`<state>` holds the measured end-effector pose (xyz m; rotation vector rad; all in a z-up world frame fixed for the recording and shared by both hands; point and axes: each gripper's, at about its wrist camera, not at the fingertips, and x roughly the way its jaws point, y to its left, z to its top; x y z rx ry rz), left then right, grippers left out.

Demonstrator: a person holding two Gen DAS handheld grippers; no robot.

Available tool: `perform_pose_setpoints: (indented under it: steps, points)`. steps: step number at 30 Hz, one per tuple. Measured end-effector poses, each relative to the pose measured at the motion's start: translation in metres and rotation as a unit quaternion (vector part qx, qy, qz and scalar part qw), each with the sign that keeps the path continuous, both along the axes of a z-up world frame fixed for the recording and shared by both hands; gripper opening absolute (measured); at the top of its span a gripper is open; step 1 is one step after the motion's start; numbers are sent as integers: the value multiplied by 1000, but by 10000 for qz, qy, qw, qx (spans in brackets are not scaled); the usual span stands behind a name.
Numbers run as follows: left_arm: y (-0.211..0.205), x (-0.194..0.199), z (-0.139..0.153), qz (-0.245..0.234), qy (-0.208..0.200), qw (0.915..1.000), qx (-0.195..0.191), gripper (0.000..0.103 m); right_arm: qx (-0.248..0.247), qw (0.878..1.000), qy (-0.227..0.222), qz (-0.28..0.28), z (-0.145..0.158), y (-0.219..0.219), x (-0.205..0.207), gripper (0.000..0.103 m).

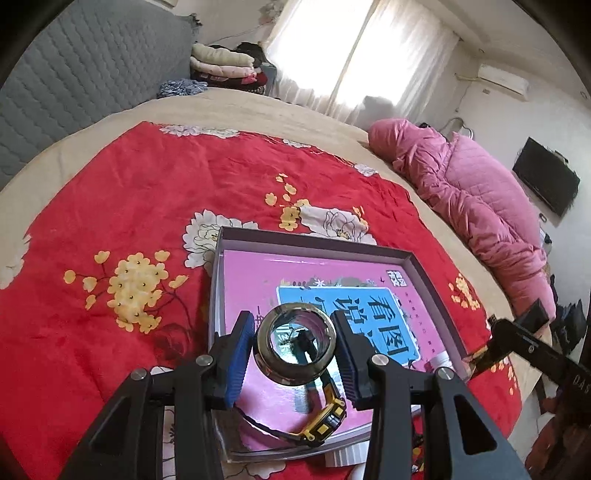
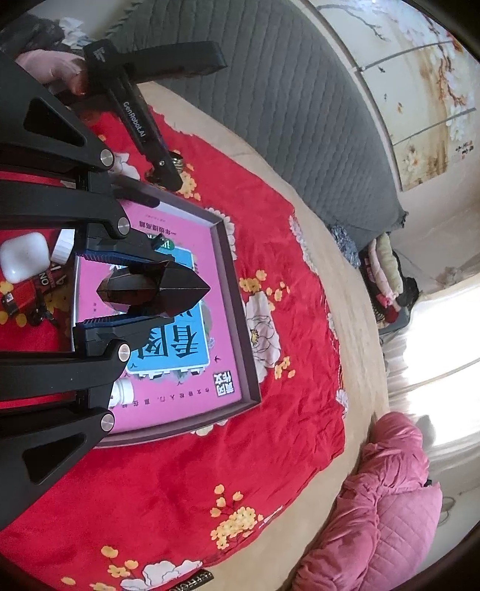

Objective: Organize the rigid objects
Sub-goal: 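Lift the glass jar over the box with the left tool while the right tool carries the black tube, then lower the glass jar onto the workbook with the left tool while the right tool lowers the black tube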

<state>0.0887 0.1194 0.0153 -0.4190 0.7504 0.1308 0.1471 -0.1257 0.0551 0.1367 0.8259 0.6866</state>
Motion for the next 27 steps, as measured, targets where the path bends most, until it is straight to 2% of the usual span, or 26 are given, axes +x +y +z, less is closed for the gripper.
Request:
perform_pose_setpoints:
  steps: [10, 13, 21, 27]
  points:
    - [9, 1, -18, 46, 187, 9998, -7, 42, -193, 9997, 105, 72, -9, 12, 4, 23]
    - [8, 2, -22, -30, 180, 9998, -118, 42, -263, 9995, 159, 101, -13, 15, 4, 23]
    - [-5, 7, -27, -314, 253, 9991, 155, 42, -411, 9983, 358, 198, -26, 24, 6, 23]
    - [-10, 9, -32, -386, 351, 9984, 204, 42, -467, 9971, 519, 305, -37, 29, 3, 23]
